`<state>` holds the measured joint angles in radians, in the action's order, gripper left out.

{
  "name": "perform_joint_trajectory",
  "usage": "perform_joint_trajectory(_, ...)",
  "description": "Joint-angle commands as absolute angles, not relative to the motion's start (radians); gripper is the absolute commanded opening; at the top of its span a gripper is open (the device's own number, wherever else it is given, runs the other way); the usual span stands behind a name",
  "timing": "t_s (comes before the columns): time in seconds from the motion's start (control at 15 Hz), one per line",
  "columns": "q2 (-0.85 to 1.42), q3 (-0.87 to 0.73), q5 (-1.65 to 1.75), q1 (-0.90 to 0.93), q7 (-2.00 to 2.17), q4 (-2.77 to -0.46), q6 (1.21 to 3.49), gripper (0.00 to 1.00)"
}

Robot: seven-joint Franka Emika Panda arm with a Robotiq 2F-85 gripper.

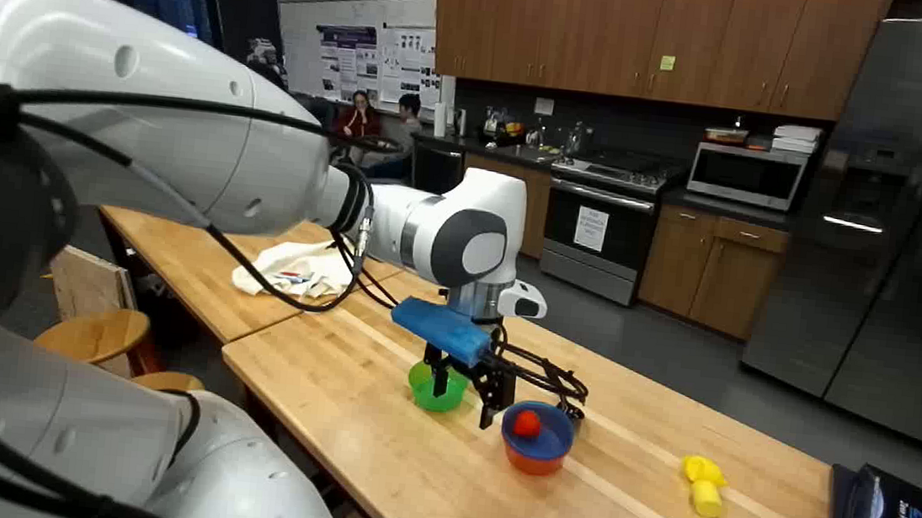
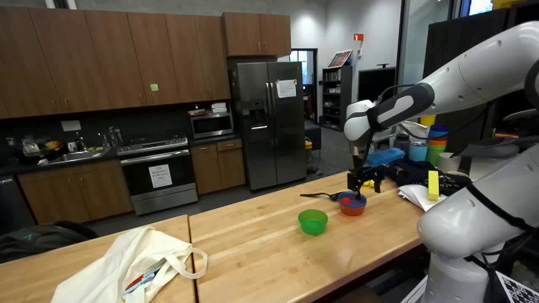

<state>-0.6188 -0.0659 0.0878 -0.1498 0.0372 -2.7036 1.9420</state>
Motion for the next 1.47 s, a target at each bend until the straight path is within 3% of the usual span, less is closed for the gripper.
perform_joint_trajectory(0.0, -0.619, -0.071, 0.091, -0.145, 0.040, -2.702, 1.940, 1.00)
perform_joint_trajectory(1.4, -0.613, -0.094, 0.095, -0.156, 0.020, -2.690, 1.940, 1.00)
